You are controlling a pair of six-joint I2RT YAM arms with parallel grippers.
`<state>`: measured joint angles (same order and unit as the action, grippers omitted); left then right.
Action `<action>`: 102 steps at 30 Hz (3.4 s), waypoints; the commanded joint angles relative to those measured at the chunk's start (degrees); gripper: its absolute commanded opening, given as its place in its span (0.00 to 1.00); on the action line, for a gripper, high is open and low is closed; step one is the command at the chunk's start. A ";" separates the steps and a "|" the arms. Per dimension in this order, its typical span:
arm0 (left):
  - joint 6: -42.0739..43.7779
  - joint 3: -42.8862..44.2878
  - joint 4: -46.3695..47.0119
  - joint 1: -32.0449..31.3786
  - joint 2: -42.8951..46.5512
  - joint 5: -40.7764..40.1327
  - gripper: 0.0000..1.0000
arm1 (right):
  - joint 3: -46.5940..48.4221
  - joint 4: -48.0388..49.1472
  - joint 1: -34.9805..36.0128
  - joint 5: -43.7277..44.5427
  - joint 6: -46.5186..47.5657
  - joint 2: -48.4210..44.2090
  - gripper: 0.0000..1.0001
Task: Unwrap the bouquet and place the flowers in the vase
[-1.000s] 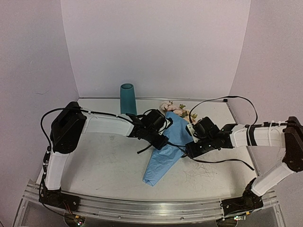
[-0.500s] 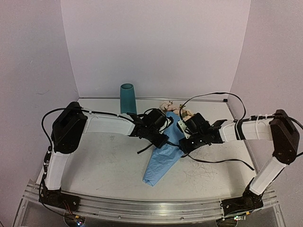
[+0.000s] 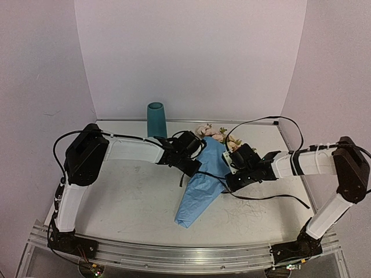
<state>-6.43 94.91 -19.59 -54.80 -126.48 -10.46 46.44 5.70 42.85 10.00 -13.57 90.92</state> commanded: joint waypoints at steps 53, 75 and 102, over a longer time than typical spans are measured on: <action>1.10 2.76 -0.34 -0.08 4.00 10.29 0.56 | -9.41 2.63 -19.20 -34.54 -6.44 -24.62 0.71; -6.39 -1.85 -0.14 2.25 8.42 1.03 0.54 | 9.92 0.02 -0.36 -23.59 -1.61 2.90 0.52; -10.56 -8.08 0.18 6.81 13.99 -1.15 0.54 | 14.05 -0.06 2.99 -16.49 -1.29 10.42 0.00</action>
<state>-16.56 86.85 -20.49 -47.93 -116.07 -10.83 60.12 7.33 45.47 -9.19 -14.45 102.56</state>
